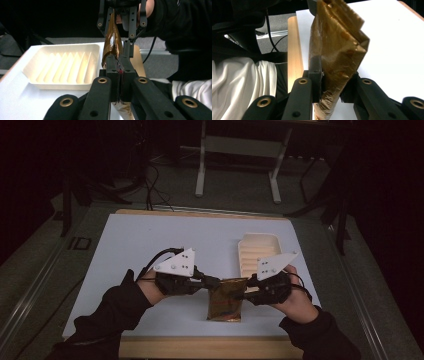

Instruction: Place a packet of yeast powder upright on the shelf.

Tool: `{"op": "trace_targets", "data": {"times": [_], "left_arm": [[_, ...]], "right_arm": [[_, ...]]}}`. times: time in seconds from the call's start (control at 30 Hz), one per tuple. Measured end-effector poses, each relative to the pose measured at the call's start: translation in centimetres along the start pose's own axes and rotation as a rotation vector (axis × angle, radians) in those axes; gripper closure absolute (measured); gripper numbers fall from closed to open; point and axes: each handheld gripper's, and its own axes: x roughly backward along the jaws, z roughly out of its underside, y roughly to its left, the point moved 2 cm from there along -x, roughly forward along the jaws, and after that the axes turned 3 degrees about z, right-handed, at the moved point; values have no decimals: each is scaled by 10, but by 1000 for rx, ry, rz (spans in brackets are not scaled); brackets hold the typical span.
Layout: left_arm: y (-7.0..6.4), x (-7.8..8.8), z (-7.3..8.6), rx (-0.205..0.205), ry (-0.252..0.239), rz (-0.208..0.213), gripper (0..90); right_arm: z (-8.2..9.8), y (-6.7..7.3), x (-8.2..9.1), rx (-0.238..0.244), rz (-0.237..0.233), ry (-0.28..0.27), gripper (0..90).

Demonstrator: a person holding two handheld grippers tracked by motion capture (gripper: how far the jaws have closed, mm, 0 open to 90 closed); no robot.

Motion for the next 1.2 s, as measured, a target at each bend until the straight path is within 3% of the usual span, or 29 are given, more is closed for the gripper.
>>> {"op": "trace_targets", "data": {"times": [0.07,0.13,0.27,0.3,0.33,0.37,0.43,0.47,0.5,0.53,0.6,0.67,0.7,0.73,0.8,0.9,1.0,1.07,1.13,1.2], "left_arm": [[2,1,3,32,-30,9,867],[4,2,4,37,-55,4,810],[5,3,5,38,-64,-10,714],[7,6,5,60,-68,-27,714],[7,7,6,65,-71,-35,612],[7,9,6,63,-80,-44,594],[9,13,7,107,-91,-37,514],[9,13,7,107,-91,-37,455],[9,17,12,159,-142,-39,389],[9,17,12,159,-142,-39,347],[8,18,21,202,-177,-56,212],[9,20,28,201,-207,-101,132],[9,20,28,201,-207,-101,85],[9,22,32,217,-210,-119,85],[11,28,41,278,-269,-129,22],[11,32,48,297,-257,-166,21],[7,36,66,330,-251,-222,21],[5,37,72,342,-246,-230,21],[2,40,87,364,-242,-247,21],[-1,42,95,374,-248,-240,21]], "right_arm": [[0,-1,0,-4,-2,-3,765],[0,-2,0,-4,4,-4,769],[-2,-4,2,-6,26,-7,770],[-2,-4,2,-6,26,-7,770],[-3,-5,4,-6,32,-17,771],[-3,-6,6,-5,32,-23,771],[-4,-8,8,4,37,-33,773],[-4,-8,8,4,37,-33,773],[-6,-12,11,12,43,-36,773],[-6,-13,12,18,43,-38,773],[-8,-17,14,21,40,-47,773],[-9,-23,17,32,41,-57,773],[-9,-23,17,32,41,-57,773],[-9,-25,19,40,41,-59,773],[-10,-35,24,40,62,-69,773],[-11,-41,28,40,84,-77,773],[-13,-53,39,79,131,-91,773],[-14,-59,46,96,160,-113,773],[-15,-66,51,96,177,-124,773],[-14,-73,57,107,198,-136,772]]}}
